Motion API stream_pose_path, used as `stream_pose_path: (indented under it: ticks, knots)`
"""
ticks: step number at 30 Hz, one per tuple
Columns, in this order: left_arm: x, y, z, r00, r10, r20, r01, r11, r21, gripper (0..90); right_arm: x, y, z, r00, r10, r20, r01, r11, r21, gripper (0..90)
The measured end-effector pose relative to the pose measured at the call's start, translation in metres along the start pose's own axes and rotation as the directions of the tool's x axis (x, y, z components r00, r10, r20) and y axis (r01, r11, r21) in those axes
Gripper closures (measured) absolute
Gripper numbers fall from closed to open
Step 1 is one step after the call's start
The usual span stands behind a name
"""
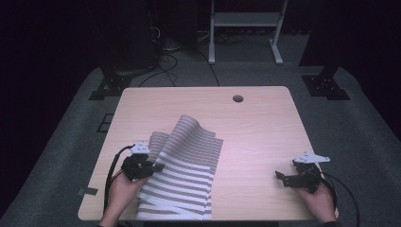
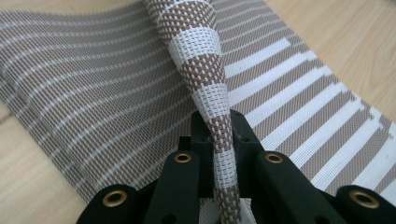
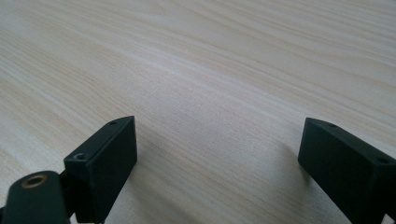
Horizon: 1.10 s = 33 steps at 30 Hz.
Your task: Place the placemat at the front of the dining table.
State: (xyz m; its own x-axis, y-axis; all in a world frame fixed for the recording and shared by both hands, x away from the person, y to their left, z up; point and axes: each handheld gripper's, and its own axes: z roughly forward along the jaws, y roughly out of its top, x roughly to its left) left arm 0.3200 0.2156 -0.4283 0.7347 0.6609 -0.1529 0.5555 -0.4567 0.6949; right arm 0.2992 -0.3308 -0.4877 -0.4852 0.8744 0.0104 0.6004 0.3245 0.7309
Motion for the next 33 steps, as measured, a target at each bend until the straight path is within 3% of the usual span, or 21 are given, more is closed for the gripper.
stream_pose_path:
  ticks: [17,29,33]
  knots:
    - [0.025,0.051,0.026,0.9981,0.022,-0.057,-0.023,0.9996,-0.015,87.1,0.0,0.0,0.0,1.0,0.0,0.0,0.0,1.0,0.0,10.5]
    - [0.048,0.085,0.054,0.9979,0.007,-0.065,-0.01,0.9989,-0.047,87.2,0.0,0.0,0.0,1.0,0.001,-0.001,-0.001,1.0,0.0,10.5]
    - [0.049,0.086,0.059,0.9981,-0.006,-0.061,0.002,0.9987,-0.051,77.9,0.0,0.0,0.0,1.0,0.001,0.0,-0.001,1.0,0.0,10.5]
